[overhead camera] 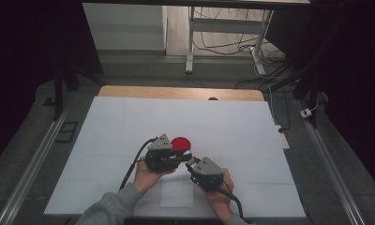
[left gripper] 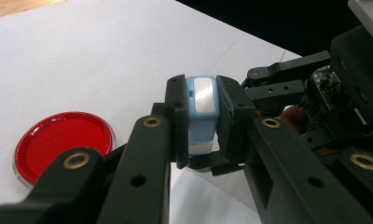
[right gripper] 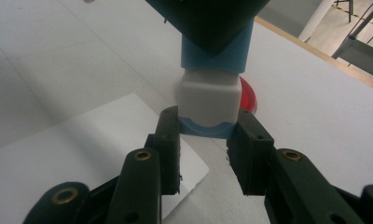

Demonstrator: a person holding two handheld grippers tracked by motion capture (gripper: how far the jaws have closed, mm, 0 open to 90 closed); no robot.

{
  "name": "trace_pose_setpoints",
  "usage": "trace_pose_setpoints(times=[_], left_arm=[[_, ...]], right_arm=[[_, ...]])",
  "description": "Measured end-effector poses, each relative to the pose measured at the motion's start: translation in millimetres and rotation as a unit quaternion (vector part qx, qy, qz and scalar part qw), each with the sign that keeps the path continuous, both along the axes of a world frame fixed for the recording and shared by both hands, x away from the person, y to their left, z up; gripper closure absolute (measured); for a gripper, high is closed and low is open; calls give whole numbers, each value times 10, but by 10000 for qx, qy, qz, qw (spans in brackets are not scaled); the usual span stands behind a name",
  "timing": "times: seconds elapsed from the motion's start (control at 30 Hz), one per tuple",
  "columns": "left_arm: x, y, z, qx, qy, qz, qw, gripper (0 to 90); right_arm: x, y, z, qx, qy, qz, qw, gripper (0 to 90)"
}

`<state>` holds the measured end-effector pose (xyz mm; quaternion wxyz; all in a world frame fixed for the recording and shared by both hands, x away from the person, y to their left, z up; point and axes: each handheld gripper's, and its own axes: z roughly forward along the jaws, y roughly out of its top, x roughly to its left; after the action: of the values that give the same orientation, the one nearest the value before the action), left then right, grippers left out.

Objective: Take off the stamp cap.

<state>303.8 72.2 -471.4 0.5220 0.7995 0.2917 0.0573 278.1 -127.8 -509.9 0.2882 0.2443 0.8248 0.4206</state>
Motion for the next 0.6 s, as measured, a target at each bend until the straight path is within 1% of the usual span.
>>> trace_pose_setpoints(times=[0.1,0.17,0.27,0.5,0.6], left_arm=[[4,4,-1,-4,18,-5,10000,758],[5,1,-3,-7,26,-5,10000,758],[5,0,-6,-11,45,4,10000,758],[9,14,-6,-60,75,-4,10000,758],[10,17,-6,-78,78,-6,9999,758]], right_arm=[[11,-4,5,-28,-2,81,10000,655],[14,-6,12,-112,-3,93,9999,655],[13,-5,9,-123,11,86,9999,656],[-20,3,-14,124,43,-55,9999,656],[-29,3,-17,137,22,-81,9999,656]])
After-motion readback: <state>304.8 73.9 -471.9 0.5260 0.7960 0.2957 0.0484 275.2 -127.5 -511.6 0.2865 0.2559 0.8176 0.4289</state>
